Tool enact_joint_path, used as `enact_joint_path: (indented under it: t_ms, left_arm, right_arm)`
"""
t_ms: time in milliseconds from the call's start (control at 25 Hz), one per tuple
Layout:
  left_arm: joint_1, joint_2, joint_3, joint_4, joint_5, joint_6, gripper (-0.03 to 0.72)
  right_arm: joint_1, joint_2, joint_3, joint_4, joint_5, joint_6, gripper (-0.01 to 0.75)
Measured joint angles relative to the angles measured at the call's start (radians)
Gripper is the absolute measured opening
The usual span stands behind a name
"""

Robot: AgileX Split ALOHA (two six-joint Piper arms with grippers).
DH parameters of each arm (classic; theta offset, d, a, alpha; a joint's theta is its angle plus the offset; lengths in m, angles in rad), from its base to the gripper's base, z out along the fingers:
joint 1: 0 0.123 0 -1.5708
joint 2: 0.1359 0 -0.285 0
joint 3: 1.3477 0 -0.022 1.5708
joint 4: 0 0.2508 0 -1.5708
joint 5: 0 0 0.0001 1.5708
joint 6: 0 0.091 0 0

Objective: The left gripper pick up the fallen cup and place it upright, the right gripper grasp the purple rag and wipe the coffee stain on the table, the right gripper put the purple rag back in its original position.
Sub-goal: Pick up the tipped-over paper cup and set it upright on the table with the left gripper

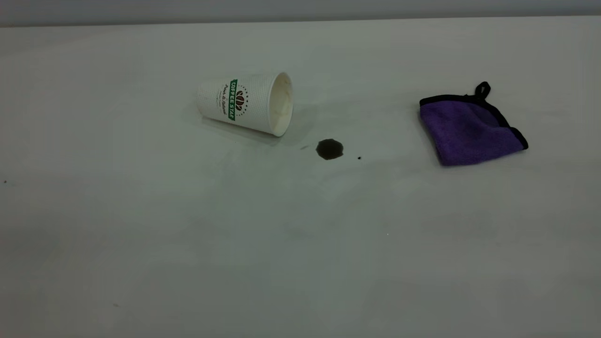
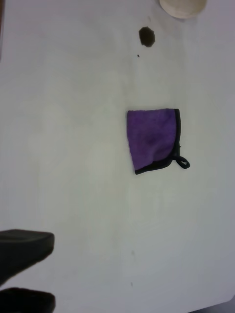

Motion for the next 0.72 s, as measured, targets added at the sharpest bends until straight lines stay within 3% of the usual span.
enact_joint_path:
  t_ms: [240, 480, 720]
  left_arm:
    - [0.0, 0.264, -0.117, 0.044, -0.038, 0.006, 0.491]
    - [0.0, 0.535, -0.224, 0.108, -0.128, 0.023, 0.686]
    - [-0.002, 0.839, -0.341, 0.101, -0.21, 0.023, 0.708]
  right_arm:
    - [0.0, 0.0, 0.0, 0.0, 0.0, 0.0, 0.238]
    - [0.0, 0.0, 0.0, 0.0, 0.0, 0.0, 0.238]
    - [0.0, 0.0, 0.0, 0.0, 0.0, 0.0, 0.238]
